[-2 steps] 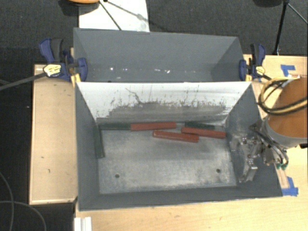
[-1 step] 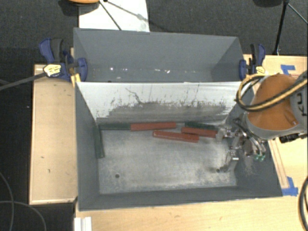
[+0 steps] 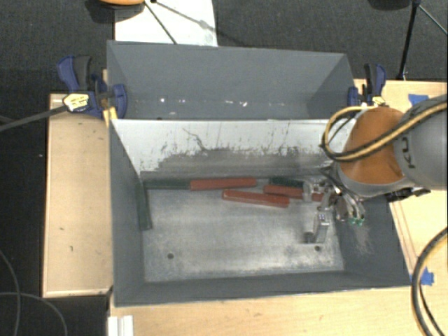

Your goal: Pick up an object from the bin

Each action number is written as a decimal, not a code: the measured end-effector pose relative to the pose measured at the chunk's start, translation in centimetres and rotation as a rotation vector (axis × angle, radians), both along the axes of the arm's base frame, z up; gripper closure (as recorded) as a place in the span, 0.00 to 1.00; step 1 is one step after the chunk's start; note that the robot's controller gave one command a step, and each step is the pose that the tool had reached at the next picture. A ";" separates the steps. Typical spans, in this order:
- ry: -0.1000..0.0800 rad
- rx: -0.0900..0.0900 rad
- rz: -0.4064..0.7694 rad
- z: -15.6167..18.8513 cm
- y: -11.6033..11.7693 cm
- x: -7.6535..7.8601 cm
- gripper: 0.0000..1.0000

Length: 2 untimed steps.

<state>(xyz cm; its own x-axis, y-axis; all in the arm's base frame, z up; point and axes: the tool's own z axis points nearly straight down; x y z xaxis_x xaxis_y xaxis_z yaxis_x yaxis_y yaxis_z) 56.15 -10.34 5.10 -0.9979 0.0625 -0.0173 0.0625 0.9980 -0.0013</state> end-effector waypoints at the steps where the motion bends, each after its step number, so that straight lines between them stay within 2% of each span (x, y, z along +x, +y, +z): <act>1: 0.015 0.002 -0.039 3.3 2.9 -0.9 0.00; 2: 0.010 0.003 -0.028 4.3 5.2 0.9 0.00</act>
Offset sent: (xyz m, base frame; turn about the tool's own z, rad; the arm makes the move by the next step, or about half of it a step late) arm 0.0068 0.0504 0.0417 0.0317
